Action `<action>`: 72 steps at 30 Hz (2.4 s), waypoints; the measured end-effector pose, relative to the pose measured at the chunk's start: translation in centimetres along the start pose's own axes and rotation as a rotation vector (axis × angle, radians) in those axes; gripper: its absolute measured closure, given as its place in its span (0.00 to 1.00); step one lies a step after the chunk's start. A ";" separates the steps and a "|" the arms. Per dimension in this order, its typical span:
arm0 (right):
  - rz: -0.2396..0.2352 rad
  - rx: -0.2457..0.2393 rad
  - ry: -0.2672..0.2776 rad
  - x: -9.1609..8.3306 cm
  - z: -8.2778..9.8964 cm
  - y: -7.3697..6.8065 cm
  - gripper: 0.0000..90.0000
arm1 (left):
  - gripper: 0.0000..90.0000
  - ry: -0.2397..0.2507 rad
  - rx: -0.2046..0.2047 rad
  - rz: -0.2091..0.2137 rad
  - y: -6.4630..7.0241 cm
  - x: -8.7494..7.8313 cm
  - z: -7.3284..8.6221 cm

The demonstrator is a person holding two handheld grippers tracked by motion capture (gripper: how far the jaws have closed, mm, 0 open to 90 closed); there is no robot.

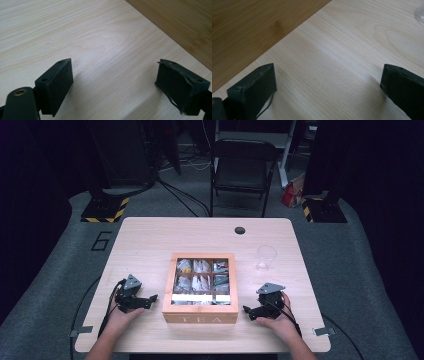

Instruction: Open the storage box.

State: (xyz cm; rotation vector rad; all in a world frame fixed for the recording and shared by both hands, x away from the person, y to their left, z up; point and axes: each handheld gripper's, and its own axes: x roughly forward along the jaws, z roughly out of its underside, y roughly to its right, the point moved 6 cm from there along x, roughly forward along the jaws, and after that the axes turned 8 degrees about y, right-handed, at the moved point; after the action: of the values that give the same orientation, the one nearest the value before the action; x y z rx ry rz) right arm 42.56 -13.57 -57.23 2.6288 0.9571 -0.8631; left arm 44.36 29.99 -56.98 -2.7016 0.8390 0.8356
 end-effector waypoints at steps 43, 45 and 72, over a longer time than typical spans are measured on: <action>-0.019 0.018 0.036 -0.8 -0.3 0.2 0.32 | 0.33 0.022 -0.055 -0.018 0.1 -0.6 0.0; -0.012 0.015 0.034 -0.9 -0.4 0.2 0.33 | 0.33 0.013 -0.057 -0.005 0.1 -0.7 0.0; -0.033 -0.009 0.110 -4.2 -3.0 -0.5 0.42 | 0.43 0.062 -0.084 0.050 1.2 -3.4 -1.3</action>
State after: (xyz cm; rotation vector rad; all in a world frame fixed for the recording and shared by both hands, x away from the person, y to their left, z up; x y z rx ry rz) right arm 41.05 -14.24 -52.34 2.6836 1.0309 -0.7264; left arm 41.99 30.11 -54.00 -2.8028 0.9084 0.8192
